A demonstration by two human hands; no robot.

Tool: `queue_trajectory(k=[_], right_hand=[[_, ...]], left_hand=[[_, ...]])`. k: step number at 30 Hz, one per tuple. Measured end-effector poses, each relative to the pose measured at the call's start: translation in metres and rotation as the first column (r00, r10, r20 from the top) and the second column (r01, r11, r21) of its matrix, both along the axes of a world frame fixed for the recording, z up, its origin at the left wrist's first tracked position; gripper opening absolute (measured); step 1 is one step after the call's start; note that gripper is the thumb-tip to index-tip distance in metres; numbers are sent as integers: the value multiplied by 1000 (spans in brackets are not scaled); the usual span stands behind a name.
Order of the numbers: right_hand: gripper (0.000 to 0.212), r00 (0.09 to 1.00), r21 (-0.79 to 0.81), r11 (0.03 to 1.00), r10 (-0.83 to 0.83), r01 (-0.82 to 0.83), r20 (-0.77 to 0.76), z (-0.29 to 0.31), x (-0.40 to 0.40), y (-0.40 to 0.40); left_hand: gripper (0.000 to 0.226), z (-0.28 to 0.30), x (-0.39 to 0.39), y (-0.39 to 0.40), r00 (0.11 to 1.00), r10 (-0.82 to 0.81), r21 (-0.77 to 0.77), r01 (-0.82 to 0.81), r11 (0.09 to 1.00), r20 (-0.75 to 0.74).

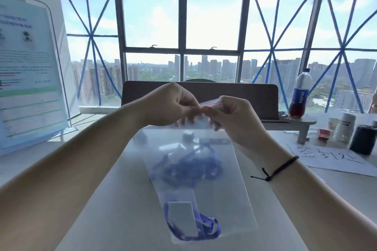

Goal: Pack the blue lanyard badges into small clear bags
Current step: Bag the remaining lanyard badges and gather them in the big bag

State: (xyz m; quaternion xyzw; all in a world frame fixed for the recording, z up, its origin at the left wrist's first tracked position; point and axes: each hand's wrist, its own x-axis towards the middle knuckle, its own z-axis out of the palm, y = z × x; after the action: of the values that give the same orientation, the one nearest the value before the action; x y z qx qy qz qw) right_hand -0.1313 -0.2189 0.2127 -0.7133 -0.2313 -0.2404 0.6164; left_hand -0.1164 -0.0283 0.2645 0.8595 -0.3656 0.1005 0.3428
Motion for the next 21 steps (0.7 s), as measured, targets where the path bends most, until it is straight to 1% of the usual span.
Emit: queue_trajectory(k=[1,3,6,9,11,12,14,15,18,20,21], right_hand=[[35,1000,9,1000,-2,2,7,1,-1,-1],[36,1000,38,999,5,-5,8,1,-2,-6],[30,1000,95,995,-4,7,-26,-2,-1,-16],[25,996,262,964,-8,31,-89,-3,-1,-31],[23,992,406,913,28,25,-123,-1,-3,-46],[24,991,435,900,36,25,-131,1,-4,-52],[30,991,376,926,25,25,-129,0,-5,-55],[31,993,327,945,27,13,-117,-1,-5,-51],[24,995,237,971,44,-22,-89,-6,-2,-29],[22,997,180,983,44,-33,-62,-7,1,-16],[20,998,144,989,45,-38,-47,-8,2,-11]], left_hand=[[22,-2,0,2,1000,-11,-10,11,1000,-19],[32,-5,0,8,999,-9,-16,8,1000,-46],[33,-12,1,23,999,39,15,-38,999,-23],[33,-21,6,45,984,148,32,-151,988,96],[34,-30,12,59,960,230,-36,-227,973,158],[36,-35,16,65,952,259,-100,-245,964,162],[44,-40,24,72,948,288,-211,-257,943,134],[49,-42,28,73,949,296,-225,-266,937,112],[55,-42,31,56,967,250,-129,-242,962,54],[64,-42,30,36,983,172,-74,-168,983,56],[64,-41,28,25,989,130,-56,-126,990,72]])
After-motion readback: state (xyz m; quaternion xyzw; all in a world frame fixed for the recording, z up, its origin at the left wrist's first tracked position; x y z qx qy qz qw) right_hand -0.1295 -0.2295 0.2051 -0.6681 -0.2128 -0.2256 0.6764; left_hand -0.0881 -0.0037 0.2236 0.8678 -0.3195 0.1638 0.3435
